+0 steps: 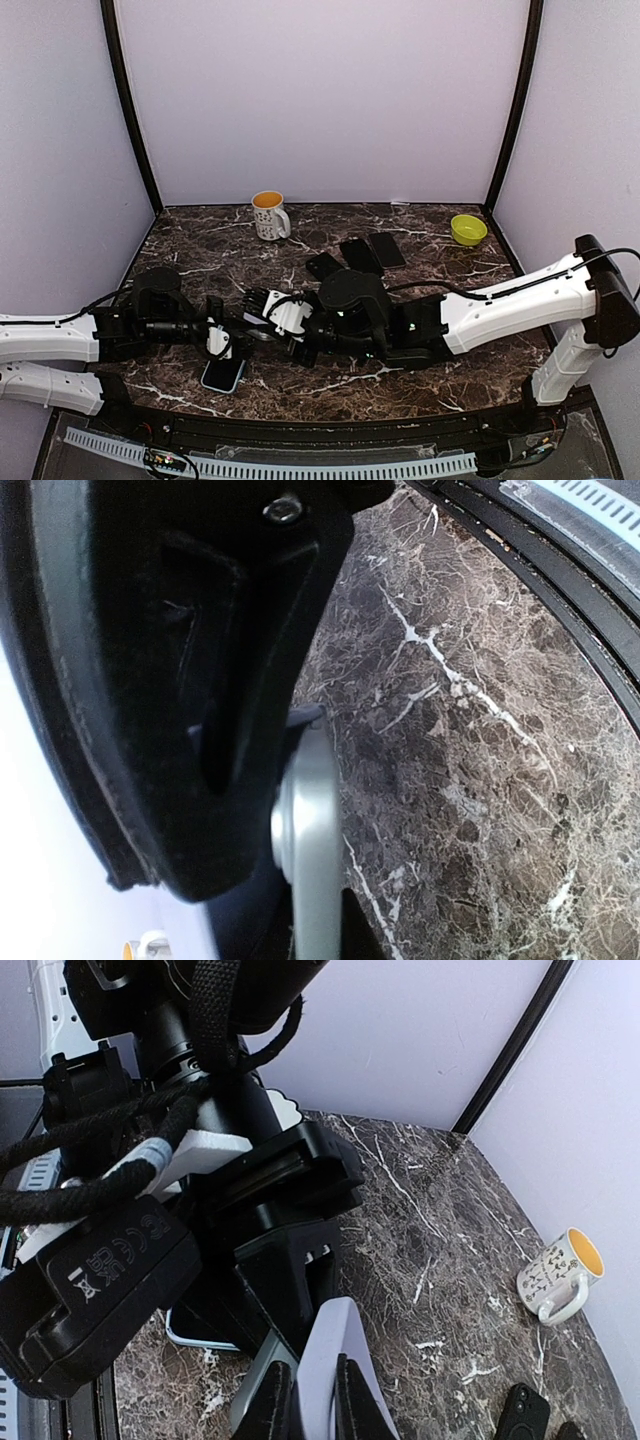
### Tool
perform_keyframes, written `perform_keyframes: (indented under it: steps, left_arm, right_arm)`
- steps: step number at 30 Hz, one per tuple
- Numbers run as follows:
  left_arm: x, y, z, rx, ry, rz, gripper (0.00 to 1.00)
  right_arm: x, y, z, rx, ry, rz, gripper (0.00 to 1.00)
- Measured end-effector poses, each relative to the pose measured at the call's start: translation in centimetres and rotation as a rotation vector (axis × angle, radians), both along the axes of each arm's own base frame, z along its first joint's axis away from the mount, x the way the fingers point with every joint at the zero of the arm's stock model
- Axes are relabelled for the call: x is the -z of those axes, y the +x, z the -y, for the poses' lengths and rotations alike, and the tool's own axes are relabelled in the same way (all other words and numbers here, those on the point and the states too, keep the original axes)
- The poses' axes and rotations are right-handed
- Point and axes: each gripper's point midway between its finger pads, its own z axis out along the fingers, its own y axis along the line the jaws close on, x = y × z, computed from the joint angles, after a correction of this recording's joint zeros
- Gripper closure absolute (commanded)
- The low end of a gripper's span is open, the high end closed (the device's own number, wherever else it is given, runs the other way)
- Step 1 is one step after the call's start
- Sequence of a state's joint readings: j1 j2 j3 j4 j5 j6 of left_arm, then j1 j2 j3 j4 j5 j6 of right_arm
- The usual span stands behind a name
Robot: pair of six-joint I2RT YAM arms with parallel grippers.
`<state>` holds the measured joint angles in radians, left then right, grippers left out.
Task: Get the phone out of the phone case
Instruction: Remove the phone case from the phone.
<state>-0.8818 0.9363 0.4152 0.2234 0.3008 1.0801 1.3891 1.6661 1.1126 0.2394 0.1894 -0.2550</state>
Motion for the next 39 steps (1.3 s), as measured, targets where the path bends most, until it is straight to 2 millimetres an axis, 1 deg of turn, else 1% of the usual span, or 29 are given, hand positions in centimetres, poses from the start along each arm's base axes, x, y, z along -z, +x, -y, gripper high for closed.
perform_keyframes:
  steps: [9, 14, 19, 21, 25, 27, 30, 32, 34, 37, 39]
  left_arm:
    - [-0.8, 0.1, 0.1, -0.017, -0.036, -0.006, 1.00]
    - [-0.9, 0.2, 0.0, -0.021, -0.040, -0.007, 1.00]
    - [-0.9, 0.1, 0.0, -0.021, -0.044, -0.011, 1.00]
    - [-1.2, 0.1, -0.1, -0.023, -0.052, -0.005, 1.00]
    - [-2.0, 0.0, -0.1, -0.026, -0.077, 0.009, 1.00]
    - [-2.4, 0.1, -0.1, -0.027, -0.091, 0.017, 1.00]
    - [-3.3, 0.3, -0.2, -0.034, -0.116, 0.040, 1.00]
    - [-4.0, 0.6, -0.2, -0.043, -0.140, 0.062, 1.00]
    - [-5.0, 0.8, -0.2, -0.052, -0.168, 0.088, 1.00]
    - [-5.7, 1.0, -0.2, -0.056, -0.190, 0.107, 1.00]
    - [-5.7, 1.0, -0.2, -0.056, -0.192, 0.109, 1.00]
  right_arm:
    - [-0.6, -0.1, 0.4, 0.004, 0.021, 0.008, 1.00]
    - [-0.6, 0.0, 0.5, 0.011, 0.025, 0.012, 1.00]
    - [-0.3, 0.3, 1.4, 0.036, 0.015, 0.017, 1.00]
    - [0.3, 1.1, 2.4, 0.067, -0.006, 0.016, 1.00]
    - [1.8, 3.3, 5.2, 0.140, -0.075, 0.008, 1.00]
    - [2.4, 4.7, 6.9, 0.194, -0.100, -0.001, 1.00]
    - [2.4, 6.6, 9.9, 0.289, -0.117, -0.016, 1.00]
    - [2.1, 7.9, 12.0, 0.356, -0.116, -0.021, 1.00]
    - [1.2, 9.3, 14.1, 0.433, -0.095, -0.026, 1.00]
    - [-1.1, 11.4, 16.9, 0.554, -0.014, -0.033, 1.00]
    - [-2.8, 12.5, 18.6, 0.633, 0.059, -0.047, 1.00]
